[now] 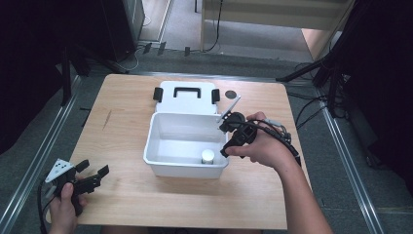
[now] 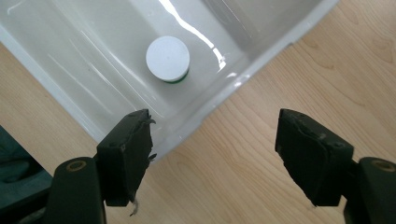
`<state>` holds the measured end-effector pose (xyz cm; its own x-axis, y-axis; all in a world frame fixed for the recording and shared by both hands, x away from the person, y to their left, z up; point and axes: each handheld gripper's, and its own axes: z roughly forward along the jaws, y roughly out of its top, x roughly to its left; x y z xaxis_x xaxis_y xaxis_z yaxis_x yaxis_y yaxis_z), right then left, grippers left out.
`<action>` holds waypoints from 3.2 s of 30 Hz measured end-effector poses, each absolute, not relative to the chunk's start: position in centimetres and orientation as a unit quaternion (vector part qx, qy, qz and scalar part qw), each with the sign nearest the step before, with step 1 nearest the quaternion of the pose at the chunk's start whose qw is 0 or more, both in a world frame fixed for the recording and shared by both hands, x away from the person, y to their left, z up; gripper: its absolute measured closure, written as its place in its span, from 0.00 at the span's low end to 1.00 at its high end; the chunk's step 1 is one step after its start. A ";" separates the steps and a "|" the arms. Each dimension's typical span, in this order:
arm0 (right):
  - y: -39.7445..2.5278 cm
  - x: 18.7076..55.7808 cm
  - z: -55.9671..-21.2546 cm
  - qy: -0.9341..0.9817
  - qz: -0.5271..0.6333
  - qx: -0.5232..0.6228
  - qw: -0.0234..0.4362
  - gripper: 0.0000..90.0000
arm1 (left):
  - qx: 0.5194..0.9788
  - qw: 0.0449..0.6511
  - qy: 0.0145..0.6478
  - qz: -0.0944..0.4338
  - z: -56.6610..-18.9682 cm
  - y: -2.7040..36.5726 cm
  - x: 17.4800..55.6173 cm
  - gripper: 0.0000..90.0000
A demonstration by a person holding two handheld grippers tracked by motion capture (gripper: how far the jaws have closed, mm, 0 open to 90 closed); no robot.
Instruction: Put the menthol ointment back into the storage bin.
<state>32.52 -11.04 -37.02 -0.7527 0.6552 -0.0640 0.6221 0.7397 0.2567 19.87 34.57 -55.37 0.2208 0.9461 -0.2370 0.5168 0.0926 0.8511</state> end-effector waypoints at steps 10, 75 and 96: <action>-14.1 32.0 -36.6 0.924 0.109 0.357 0.086 0.30 | 0.635 0.455 0.579 0.233 -55.4 34.5 19.9 0.16; -35.7 20.7 -54.8 0.629 0.504 0.545 0.230 0.11 | 0.641 0.448 0.575 0.240 -55.3 34.2 19.7 0.16; -36.1 20.4 -54.9 0.612 0.527 0.545 0.226 0.15 | 0.631 0.450 0.583 0.245 -55.4 34.3 19.5 0.16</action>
